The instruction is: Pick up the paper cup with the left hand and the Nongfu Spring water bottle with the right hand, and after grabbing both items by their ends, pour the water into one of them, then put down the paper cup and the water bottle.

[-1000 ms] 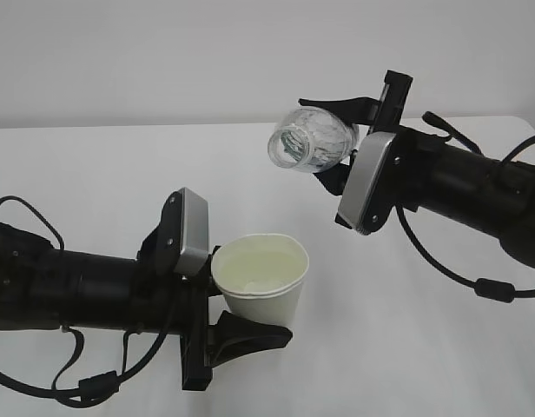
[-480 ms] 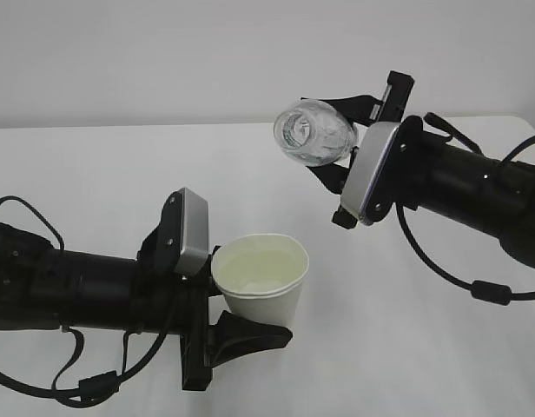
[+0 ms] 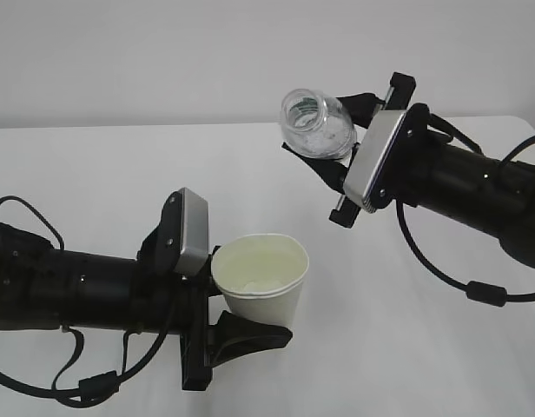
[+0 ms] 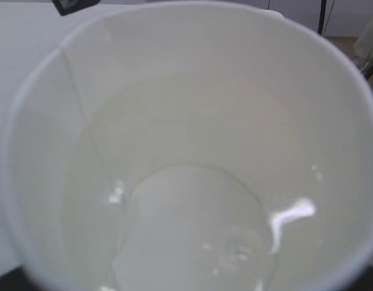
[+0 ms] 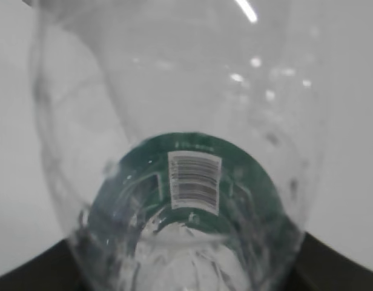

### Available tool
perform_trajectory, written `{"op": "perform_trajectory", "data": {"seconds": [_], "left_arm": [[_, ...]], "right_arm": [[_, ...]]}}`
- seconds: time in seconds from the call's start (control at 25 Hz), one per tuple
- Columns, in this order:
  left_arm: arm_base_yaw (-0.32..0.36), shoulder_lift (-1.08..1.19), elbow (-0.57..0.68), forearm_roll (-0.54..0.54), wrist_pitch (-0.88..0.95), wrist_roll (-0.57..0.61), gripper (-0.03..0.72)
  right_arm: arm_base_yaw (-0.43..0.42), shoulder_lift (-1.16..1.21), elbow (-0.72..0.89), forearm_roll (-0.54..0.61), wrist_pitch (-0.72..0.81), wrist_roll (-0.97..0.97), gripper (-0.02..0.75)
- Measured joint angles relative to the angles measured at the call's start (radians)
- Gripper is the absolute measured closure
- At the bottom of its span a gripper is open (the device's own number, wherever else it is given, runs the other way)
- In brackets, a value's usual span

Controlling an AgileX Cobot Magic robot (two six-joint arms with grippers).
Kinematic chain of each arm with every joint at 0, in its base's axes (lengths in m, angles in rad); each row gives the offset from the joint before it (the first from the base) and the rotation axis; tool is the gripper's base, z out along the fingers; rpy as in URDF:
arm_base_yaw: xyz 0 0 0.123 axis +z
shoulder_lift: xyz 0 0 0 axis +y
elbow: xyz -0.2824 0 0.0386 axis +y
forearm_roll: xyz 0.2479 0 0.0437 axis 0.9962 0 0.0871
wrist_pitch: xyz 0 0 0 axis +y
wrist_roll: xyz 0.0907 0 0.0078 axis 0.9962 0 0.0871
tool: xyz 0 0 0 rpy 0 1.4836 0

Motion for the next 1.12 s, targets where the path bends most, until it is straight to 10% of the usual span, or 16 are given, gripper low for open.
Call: {"op": "perform_trajectory", "data": {"seconds": [1.12], "left_arm": [[0.000, 0.000, 0.000, 0.000, 0.000, 0.000, 0.253]], "right_arm": [[0.000, 0.000, 0.000, 0.123, 0.028, 0.388, 0.328]]}}
